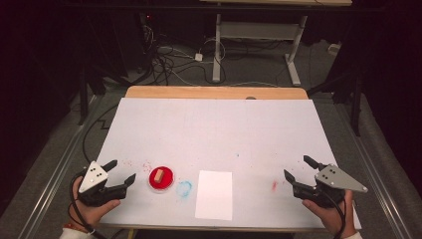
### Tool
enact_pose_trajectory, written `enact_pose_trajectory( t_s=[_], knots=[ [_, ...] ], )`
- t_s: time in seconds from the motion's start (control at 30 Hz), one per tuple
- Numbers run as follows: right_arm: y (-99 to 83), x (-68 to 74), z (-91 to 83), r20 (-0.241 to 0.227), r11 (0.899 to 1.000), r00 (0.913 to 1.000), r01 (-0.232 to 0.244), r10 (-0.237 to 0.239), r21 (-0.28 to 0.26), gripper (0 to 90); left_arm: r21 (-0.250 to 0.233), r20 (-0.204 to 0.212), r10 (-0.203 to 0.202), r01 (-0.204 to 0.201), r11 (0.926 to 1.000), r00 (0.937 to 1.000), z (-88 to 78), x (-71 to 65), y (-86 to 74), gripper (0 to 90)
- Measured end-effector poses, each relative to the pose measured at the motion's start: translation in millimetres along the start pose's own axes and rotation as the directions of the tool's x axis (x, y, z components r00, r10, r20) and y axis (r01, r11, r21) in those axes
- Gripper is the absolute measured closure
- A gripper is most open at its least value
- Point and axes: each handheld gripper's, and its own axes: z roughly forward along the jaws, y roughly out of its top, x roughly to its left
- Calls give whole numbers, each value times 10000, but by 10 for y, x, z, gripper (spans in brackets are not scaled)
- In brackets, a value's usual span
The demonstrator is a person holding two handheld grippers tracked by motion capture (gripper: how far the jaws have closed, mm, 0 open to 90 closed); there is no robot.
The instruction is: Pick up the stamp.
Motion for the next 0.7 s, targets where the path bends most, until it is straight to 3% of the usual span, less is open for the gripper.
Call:
enact_pose_trajectory(
  t_s=[0.43,0.5,0.57,0.7],
  knots=[
    [26,37,38,71,9999,9999,114,-114,-16,190,144,84,171,-172,9997,9998,-52,-3,48,230],
    [23,55,35,52,9999,9999,148,-148,29,189,338,295,73,-83,9994,9995,-56,16,88,230],
    [22,64,36,87,9997,9997,215,-215,79,192,632,168,15,-25,9980,9999,-47,11,131,230],
    [20,74,49,78,9995,9996,280,-281,125,197,1196,275,209,-240,9925,9994,-35,-25,222,245]
  ],
)
